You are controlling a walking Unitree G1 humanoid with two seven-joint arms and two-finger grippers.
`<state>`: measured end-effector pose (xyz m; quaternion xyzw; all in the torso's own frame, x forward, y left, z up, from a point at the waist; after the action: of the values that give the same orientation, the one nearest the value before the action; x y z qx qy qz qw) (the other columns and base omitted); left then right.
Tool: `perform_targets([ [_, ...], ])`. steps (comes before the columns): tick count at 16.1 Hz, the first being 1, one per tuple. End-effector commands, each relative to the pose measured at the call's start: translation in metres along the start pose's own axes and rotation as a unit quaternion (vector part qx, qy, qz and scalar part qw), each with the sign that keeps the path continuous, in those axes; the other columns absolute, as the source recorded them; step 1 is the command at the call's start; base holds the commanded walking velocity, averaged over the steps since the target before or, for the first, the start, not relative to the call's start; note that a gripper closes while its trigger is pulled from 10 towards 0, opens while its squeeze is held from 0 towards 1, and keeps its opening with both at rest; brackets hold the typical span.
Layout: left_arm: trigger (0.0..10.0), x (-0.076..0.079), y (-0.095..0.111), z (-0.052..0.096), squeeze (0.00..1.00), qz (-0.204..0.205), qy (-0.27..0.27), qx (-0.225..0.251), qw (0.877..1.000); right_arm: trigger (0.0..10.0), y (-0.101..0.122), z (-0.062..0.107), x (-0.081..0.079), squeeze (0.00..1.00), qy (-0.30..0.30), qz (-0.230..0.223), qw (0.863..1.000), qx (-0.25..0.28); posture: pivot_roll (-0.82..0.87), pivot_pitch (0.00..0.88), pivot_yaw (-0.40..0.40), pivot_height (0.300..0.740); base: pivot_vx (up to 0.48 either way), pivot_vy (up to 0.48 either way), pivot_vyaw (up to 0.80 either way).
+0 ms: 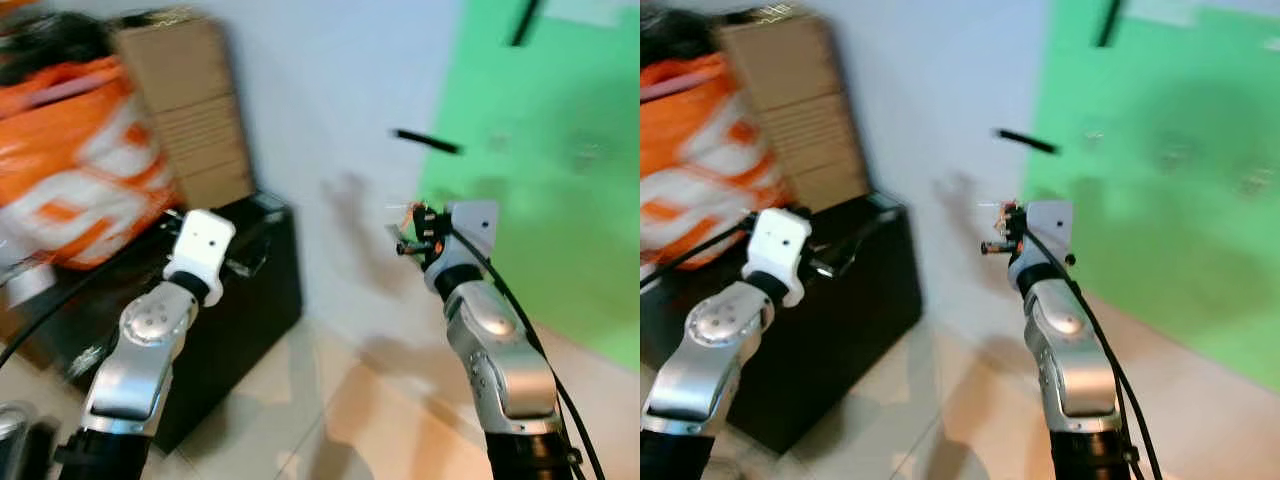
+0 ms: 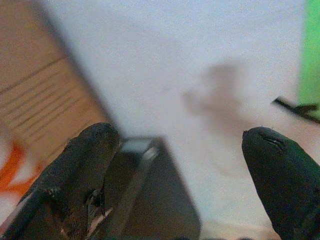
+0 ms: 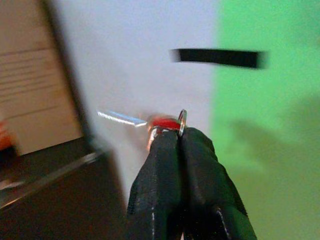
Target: Hang keys on a hook
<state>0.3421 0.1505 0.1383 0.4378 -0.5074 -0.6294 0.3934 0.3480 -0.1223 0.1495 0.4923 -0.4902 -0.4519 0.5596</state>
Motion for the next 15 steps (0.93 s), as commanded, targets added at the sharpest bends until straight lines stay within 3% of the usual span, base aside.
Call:
perform_targets([
  [1,10.0,0.007,0.003,-0.001,0.11,-0.002,-0.016,0.003,1.0,10.0,0.002,0.0,0.008,0.0,-0.013,0.003,1.0,0.005,-0.07,0.0,0.052,0.74,0.398,0.0,0.0],
  [4,10.0,0.015,-0.001,0.001,0.11,-0.008,-0.045,-0.005,0.999,10.0,0.003,0.001,0.009,0.0,-0.014,0.003,1.0,0.007,-0.07,0.0,0.052,0.74,0.359,0.0,0.0],
  [12,10.0,0.041,0.005,0.005,0.09,-0.002,-0.136,0.004,0.991,10.0,0.009,0.0,0.008,0.0,0.014,-0.007,1.0,0.008,-0.07,0.0,0.038,0.74,0.0,0.0,0.0],
  [15,10.0,0.068,0.005,0.014,0.1,0.001,-0.243,-0.012,0.97,10.0,0.021,-0.006,0.014,0.0,0.013,-0.033,0.999,0.015,-0.08,0.0,0.038,0.74,0.0,0.0,0.0],
])
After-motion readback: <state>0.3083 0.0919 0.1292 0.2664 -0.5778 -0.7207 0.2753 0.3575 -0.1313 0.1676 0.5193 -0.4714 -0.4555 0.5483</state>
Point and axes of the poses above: a point about 5 cm out from each wrist's last joint towards the gripper, its own z axis pointing back from the gripper into the wrist, its own y axis along the axis of the wrist's last joint, x = y × z, the point moved 6 cm from there along -z, pointing out of the wrist towards the gripper, and after that the axes turned 9 degrees about z, right-handed, at the moved point
